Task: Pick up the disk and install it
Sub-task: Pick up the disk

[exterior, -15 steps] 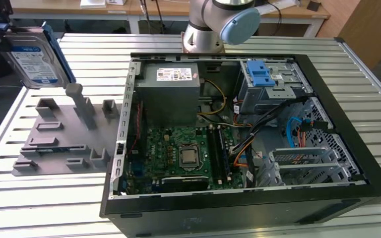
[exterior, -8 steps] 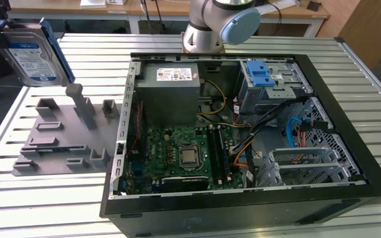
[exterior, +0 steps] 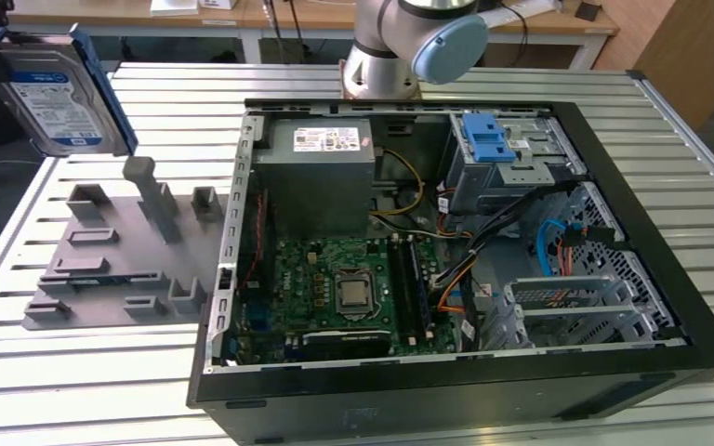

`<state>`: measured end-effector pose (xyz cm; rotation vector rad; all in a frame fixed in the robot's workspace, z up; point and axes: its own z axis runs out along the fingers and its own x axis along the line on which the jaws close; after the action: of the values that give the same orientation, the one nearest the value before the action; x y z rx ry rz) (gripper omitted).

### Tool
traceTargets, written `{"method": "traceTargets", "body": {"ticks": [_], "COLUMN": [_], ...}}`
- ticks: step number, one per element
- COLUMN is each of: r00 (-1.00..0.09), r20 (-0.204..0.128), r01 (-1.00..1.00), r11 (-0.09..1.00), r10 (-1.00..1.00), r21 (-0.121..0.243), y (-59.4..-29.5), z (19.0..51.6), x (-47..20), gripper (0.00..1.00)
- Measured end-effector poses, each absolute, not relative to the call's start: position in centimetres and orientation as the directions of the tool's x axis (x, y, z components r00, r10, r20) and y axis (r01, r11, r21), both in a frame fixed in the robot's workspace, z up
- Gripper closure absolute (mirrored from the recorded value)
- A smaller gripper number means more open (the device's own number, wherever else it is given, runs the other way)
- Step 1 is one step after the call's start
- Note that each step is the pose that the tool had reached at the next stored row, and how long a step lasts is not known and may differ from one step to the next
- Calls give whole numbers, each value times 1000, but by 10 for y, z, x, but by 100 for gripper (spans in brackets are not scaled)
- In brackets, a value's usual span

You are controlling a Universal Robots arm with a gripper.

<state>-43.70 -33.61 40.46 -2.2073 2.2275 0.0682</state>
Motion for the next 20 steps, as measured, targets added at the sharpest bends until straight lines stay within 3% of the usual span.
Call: {"method": "traceTargets", "body": {"ticks": [20], "r00": [-10], "r20": [-34], "r01": [-1000], "r11": [9], "r10": [-999], "r21": [27], "y": [-336], "z": [429], "x": [-437], "gripper": [64]}}
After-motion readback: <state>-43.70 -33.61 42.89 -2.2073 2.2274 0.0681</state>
